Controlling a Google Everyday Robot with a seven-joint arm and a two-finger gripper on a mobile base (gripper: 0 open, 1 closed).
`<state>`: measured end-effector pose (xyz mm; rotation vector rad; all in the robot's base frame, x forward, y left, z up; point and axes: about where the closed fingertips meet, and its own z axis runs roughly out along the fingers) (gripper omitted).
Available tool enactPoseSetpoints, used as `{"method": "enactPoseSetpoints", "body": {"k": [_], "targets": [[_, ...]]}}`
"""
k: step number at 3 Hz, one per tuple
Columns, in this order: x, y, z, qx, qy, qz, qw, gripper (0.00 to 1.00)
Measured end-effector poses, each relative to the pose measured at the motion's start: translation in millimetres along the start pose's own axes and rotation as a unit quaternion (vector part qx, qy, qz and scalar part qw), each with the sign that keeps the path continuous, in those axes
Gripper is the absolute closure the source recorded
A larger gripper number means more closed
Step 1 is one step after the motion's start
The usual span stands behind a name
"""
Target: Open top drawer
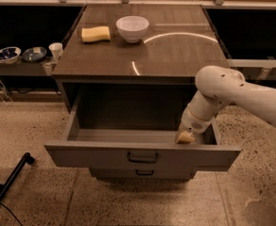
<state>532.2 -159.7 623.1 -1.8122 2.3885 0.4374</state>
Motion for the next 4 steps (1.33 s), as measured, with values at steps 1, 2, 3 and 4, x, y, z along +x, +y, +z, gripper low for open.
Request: {"method": "enactPoseSetpoints", "body": {"k": [1,2,3,4], "targets": [[-1,13,-3,-0.009,-0.007,0.002,0.9999,1.0],[-2,38,-16,-0.025,-0.028,0.003,0.9993,1.0],[-4,53,-55,0.003,-0.072,-0.007,0.9974,1.0],[-4,47,-130,0.094,-0.144,-0.029,0.9848,1.0]]}}
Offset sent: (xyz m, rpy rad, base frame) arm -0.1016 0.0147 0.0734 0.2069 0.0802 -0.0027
